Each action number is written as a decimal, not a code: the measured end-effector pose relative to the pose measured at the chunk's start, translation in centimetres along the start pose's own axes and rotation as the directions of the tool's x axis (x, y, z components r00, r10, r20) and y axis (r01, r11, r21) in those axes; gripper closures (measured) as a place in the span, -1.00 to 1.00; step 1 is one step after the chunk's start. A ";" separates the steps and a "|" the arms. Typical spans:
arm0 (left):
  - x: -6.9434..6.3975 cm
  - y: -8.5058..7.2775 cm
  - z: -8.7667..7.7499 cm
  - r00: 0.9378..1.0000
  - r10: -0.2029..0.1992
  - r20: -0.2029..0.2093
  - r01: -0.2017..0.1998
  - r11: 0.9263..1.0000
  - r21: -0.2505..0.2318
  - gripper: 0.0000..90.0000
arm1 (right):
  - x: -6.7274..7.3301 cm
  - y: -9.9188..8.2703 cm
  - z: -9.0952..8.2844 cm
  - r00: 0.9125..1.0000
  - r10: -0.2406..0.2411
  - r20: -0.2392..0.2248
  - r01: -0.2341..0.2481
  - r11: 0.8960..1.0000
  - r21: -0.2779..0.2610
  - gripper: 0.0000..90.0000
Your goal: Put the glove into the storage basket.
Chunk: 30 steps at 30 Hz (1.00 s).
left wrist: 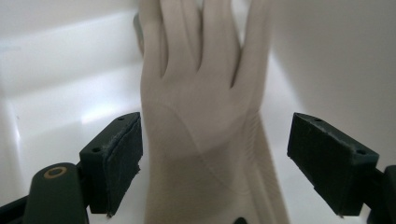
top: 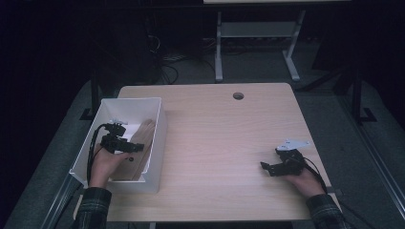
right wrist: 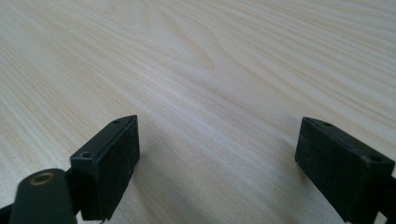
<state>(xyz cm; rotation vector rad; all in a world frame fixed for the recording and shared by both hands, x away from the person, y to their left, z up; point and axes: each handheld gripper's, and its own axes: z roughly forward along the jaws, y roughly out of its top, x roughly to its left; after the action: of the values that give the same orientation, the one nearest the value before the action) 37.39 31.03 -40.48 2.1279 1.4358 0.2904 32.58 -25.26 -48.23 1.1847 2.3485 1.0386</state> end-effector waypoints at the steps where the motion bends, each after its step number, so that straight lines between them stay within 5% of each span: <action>1: 0.0 0.0 0.0 1.000 0.000 0.000 0.000 1.000 0.000 -0.61 | 0.0 0.0 0.0 1.000 0.000 0.000 0.000 1.000 0.000 -0.71; 12: -1.7 2.8 -4.1 0.999 0.038 0.037 -0.034 0.995 -0.097 -0.63 | 0.0 0.0 0.0 1.000 -0.001 0.000 0.001 1.000 0.000 -0.71; 18: -3.8 4.6 -6.0 0.994 0.081 0.070 -0.070 0.986 -0.152 -0.63 | 0.0 0.0 0.0 1.000 -0.003 0.001 0.003 1.000 -0.001 -0.71; 27: -7.4 6.7 -6.8 0.979 0.161 0.124 -0.136 0.972 -0.194 -0.63 | 0.0 0.0 0.0 1.000 -0.004 0.001 0.004 1.000 0.001 -0.71; 30: -9.2 7.3 -6.5 0.968 0.187 0.165 -0.151 0.966 -0.208 -0.63 | 0.0 0.0 0.0 1.000 -0.005 0.001 0.005 1.000 0.001 -0.71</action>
<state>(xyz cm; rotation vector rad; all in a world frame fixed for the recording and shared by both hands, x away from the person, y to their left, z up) 36.35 22.76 -29.99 2.0617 1.0774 0.2777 32.59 -25.30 -48.24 1.1787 2.3502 1.0357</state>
